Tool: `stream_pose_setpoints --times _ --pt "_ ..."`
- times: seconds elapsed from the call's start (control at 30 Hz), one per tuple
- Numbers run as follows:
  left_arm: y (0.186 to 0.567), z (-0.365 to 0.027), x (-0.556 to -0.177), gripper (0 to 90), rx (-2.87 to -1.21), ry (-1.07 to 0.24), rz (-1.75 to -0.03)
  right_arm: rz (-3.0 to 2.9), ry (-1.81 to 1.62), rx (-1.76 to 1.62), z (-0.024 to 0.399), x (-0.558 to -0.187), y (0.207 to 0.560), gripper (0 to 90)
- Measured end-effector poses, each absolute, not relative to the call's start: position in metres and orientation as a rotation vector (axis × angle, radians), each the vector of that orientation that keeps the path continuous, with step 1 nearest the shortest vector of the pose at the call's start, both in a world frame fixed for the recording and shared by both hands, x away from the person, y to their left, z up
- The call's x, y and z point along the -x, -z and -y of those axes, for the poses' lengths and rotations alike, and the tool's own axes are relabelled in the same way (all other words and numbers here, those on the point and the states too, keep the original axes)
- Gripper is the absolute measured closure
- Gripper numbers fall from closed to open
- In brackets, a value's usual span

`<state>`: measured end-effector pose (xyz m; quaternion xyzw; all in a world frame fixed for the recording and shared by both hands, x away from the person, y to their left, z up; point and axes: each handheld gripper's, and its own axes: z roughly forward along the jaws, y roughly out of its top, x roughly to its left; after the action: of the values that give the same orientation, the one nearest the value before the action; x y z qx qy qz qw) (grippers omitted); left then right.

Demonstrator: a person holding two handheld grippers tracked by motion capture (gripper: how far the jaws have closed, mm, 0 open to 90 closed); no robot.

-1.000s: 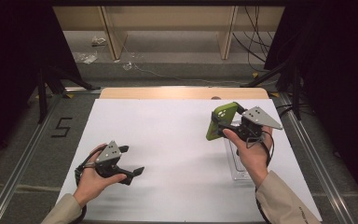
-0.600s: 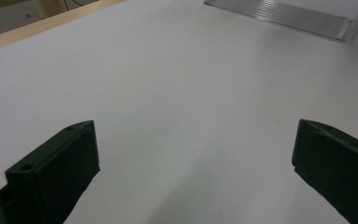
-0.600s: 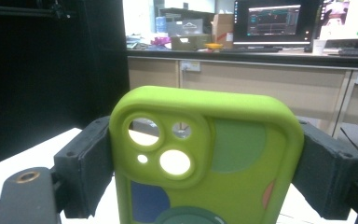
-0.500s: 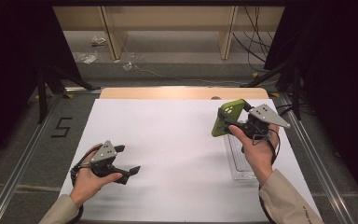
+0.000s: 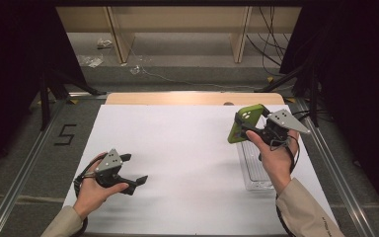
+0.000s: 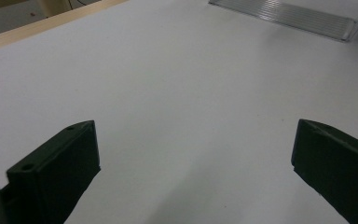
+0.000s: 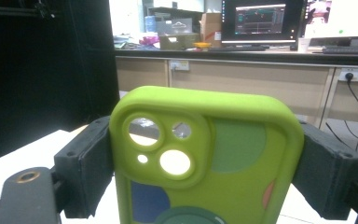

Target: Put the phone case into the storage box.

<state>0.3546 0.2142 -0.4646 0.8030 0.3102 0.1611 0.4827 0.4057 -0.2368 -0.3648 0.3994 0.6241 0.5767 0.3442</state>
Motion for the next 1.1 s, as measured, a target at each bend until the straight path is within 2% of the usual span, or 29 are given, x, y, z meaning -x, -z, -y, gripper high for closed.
stream_pose_setpoints --times 1.1 --pt "0.465 -0.214 -0.355 0.3 -1.956 -0.398 -0.759 -1.567 -1.453 -1.1 0.258 -0.413 0.366 16.8"
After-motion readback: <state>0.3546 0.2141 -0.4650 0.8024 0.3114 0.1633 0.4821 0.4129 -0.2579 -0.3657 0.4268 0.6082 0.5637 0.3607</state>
